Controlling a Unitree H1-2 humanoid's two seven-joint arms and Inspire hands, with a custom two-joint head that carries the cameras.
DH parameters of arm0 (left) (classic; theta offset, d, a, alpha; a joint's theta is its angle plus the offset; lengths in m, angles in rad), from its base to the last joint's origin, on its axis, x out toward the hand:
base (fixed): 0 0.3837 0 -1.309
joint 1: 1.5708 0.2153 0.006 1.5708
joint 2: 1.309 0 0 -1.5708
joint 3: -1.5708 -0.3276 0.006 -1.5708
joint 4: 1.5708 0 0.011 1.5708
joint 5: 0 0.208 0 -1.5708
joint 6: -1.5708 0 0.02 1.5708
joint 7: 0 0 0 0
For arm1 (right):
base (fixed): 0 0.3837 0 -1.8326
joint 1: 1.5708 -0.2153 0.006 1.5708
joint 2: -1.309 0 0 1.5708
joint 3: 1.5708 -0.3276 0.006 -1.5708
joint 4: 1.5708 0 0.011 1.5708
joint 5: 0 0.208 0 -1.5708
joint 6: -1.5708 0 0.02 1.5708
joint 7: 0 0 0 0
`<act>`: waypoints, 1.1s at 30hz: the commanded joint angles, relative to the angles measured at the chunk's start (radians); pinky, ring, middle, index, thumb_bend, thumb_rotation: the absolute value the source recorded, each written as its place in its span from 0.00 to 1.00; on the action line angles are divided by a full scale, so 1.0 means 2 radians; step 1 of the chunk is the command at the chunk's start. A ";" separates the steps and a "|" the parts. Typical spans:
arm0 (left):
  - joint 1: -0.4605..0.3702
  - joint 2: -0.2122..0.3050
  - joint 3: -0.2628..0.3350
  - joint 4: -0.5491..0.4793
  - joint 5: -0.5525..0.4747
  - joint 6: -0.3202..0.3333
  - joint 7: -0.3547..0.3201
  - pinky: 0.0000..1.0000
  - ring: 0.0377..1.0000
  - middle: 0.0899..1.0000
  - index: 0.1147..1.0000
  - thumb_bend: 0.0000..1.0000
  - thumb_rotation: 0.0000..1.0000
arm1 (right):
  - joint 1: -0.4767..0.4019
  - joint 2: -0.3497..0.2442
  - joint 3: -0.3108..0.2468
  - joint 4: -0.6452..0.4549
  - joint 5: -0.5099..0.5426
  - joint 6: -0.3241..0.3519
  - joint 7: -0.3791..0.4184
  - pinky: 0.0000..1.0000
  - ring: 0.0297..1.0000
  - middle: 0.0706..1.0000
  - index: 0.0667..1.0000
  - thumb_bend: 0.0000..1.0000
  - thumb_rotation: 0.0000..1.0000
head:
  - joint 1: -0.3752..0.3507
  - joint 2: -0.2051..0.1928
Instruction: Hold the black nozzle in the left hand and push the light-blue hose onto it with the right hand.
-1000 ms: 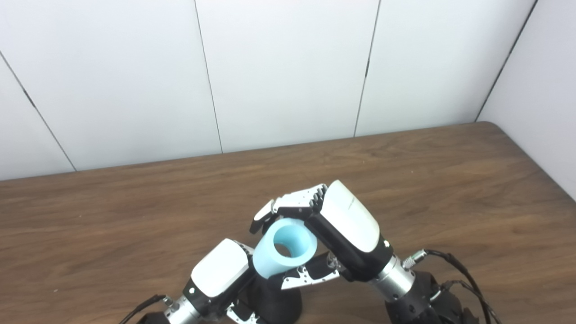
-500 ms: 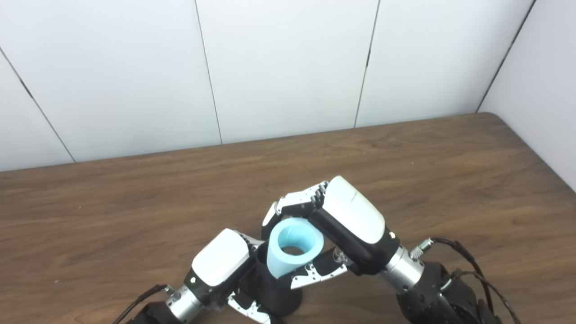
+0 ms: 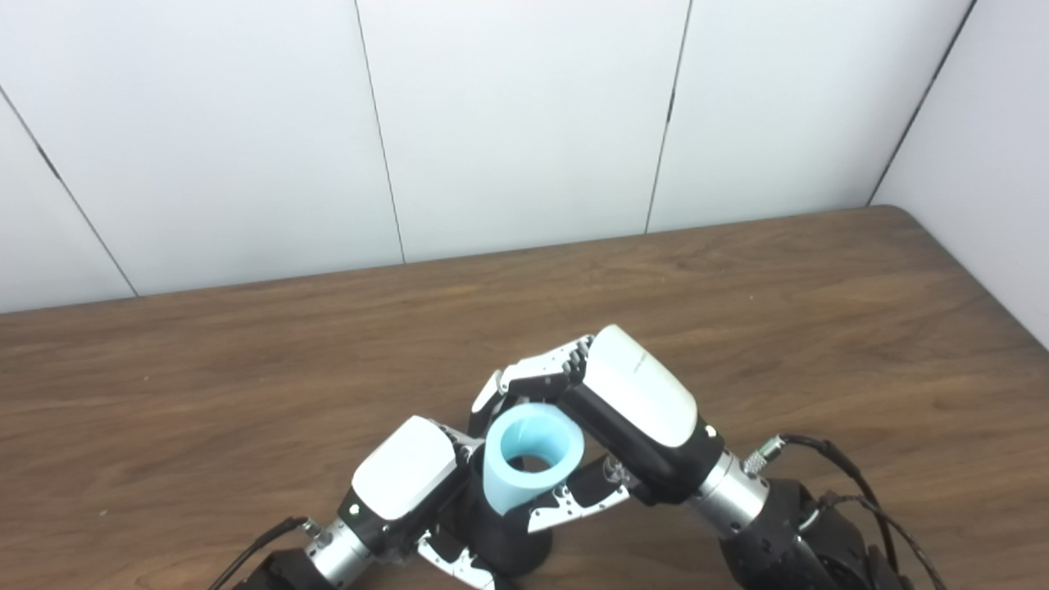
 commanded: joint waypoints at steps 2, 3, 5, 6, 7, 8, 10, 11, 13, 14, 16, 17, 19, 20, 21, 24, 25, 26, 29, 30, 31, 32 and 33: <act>0.057 -0.013 -0.020 0.043 0.005 0.012 -0.014 0.19 0.23 0.41 0.42 0.52 0.00 | -0.008 0.004 -0.001 -0.002 -0.001 -0.025 -0.021 0.16 0.23 0.37 0.50 0.52 0.00 | 0.000 -0.001; 0.057 -0.013 -0.020 0.045 0.005 0.011 -0.013 0.19 0.23 0.38 0.44 0.52 0.00 | -0.008 0.005 -0.001 -0.002 -0.003 -0.027 -0.023 0.17 0.24 0.38 0.50 0.52 0.00 | 0.000 -0.001; 0.057 -0.014 -0.020 0.047 0.007 0.011 -0.010 0.18 0.22 0.41 0.42 0.52 0.00 | -0.007 0.007 -0.002 -0.001 -0.006 -0.031 -0.027 0.18 0.26 0.40 0.49 0.52 0.00 | 0.000 -0.001; 0.057 -0.013 -0.020 0.047 0.010 0.011 -0.009 0.18 0.21 0.42 0.42 0.52 0.00 | -0.008 0.008 -0.002 0.000 -0.009 -0.035 -0.029 0.19 0.26 0.41 0.49 0.52 0.00 | 0.000 -0.001; 0.057 -0.013 -0.020 0.046 0.012 0.012 -0.009 0.18 0.21 0.42 0.42 0.52 0.00 | -0.008 0.008 -0.002 0.001 -0.012 -0.039 -0.033 0.19 0.27 0.41 0.49 0.52 0.00 | 0.000 -0.001; 0.057 -0.014 -0.020 0.046 0.012 0.012 -0.009 0.18 0.22 0.42 0.42 0.52 0.00 | -0.009 0.008 -0.002 0.003 -0.015 -0.045 -0.038 0.19 0.27 0.41 0.48 0.52 0.00 | 0.001 -0.003; 0.056 -0.014 -0.020 0.047 0.011 0.012 -0.010 0.19 0.24 0.40 0.43 0.52 0.00 | -0.010 0.008 -0.003 0.005 -0.020 -0.053 -0.045 0.21 0.29 0.42 0.48 0.52 0.00 | 0.001 -0.003; 0.057 -0.014 -0.020 0.047 0.010 0.011 -0.009 0.20 0.25 0.41 0.42 0.52 0.00 | -0.011 0.008 -0.003 0.007 -0.022 -0.058 -0.048 0.21 0.29 0.42 0.48 0.52 0.00 | 0.001 -0.003; 0.057 -0.014 -0.020 0.049 0.009 0.010 -0.007 0.17 0.20 0.42 0.42 0.52 0.00 | -0.011 0.008 -0.004 0.008 -0.025 -0.063 -0.052 0.23 0.30 0.42 0.48 0.52 0.00 | 0.001 -0.004; 0.057 -0.014 -0.020 0.048 0.009 0.010 -0.009 0.16 0.19 0.42 0.42 0.52 0.00 | -0.012 0.008 -0.005 0.008 -0.027 -0.066 -0.054 0.23 0.31 0.42 0.48 0.52 0.00 | 0.001 -0.004; 0.057 -0.013 -0.020 0.045 0.008 0.012 -0.016 0.17 0.21 0.42 0.42 0.52 0.00 | -0.014 0.009 -0.006 0.009 -0.030 -0.071 -0.059 0.24 0.34 0.46 0.50 0.51 0.00 | 0.001 -0.004; 0.057 -0.013 -0.020 0.046 0.008 0.011 -0.014 0.18 0.21 0.42 0.42 0.52 0.00 | -0.015 0.009 -0.007 0.010 -0.031 -0.074 -0.063 0.24 0.35 0.46 0.51 0.51 0.00 | 0.001 -0.006; 0.057 -0.013 -0.020 0.047 0.010 0.010 -0.011 0.17 0.20 0.42 0.42 0.52 0.00 | -0.016 0.009 -0.008 0.012 -0.035 -0.082 -0.069 0.25 0.35 0.47 0.51 0.51 0.00 | 0.001 -0.006; 0.057 -0.014 -0.020 0.048 0.011 0.010 -0.010 0.17 0.20 0.42 0.42 0.52 0.00 | -0.016 0.010 -0.009 0.014 -0.037 -0.086 -0.074 0.25 0.35 0.47 0.51 0.51 0.00 | 0.001 -0.006; 0.057 -0.013 -0.021 0.048 0.010 0.010 -0.010 0.17 0.20 0.42 0.42 0.52 0.00 | -0.017 0.011 -0.010 0.015 -0.039 -0.090 -0.077 0.25 0.35 0.47 0.51 0.51 0.00 | 0.001 -0.006; 0.057 -0.014 -0.021 0.050 0.012 0.009 -0.008 0.16 0.19 0.42 0.42 0.52 0.00 | -0.018 0.011 -0.011 0.016 -0.039 -0.093 -0.081 0.25 0.35 0.47 0.51 0.51 0.00 | 0.001 -0.006; 0.057 -0.014 -0.021 0.050 0.013 0.010 -0.008 0.16 0.19 0.42 0.42 0.52 0.00 | -0.018 0.011 -0.011 0.016 -0.038 -0.093 -0.080 0.26 0.35 0.47 0.51 0.51 0.00 | 0.001 -0.006; 0.057 -0.014 -0.021 0.048 0.014 0.011 -0.009 0.16 0.19 0.42 0.42 0.52 0.00 | -0.018 0.011 -0.011 0.017 -0.038 -0.093 -0.080 0.26 0.35 0.47 0.51 0.51 0.00 | 0.001 -0.006; 0.057 -0.013 -0.021 0.046 0.016 0.013 -0.013 0.17 0.21 0.42 0.42 0.52 0.00 | -0.019 0.011 -0.012 0.019 -0.038 -0.094 -0.079 0.26 0.35 0.47 0.51 0.51 0.00 | 0.001 -0.006; 0.057 -0.013 -0.022 0.045 0.019 0.013 -0.011 0.18 0.22 0.42 0.42 0.52 0.00 | -0.019 0.011 -0.012 0.020 -0.038 -0.093 -0.078 0.26 0.35 0.47 0.51 0.51 0.00 | 0.001 -0.006; 0.057 -0.012 -0.022 0.044 0.021 0.012 -0.010 0.18 0.22 0.42 0.42 0.52 0.00 | -0.019 0.011 -0.012 0.020 -0.039 -0.092 -0.077 0.25 0.35 0.47 0.51 0.51 0.00 | 0.001 -0.006; 0.056 -0.012 -0.023 0.045 0.023 0.011 -0.006 0.18 0.21 0.42 0.42 0.52 0.00 | -0.020 0.011 -0.012 0.022 -0.038 -0.091 -0.076 0.25 0.35 0.47 0.51 0.51 0.00 | 0.001 -0.006; 0.056 -0.012 -0.023 0.045 0.025 0.010 -0.004 0.17 0.20 0.42 0.42 0.52 0.00 | -0.019 0.011 -0.011 0.022 -0.037 -0.090 -0.074 0.25 0.35 0.47 0.51 0.51 0.00 | 0.003 -0.005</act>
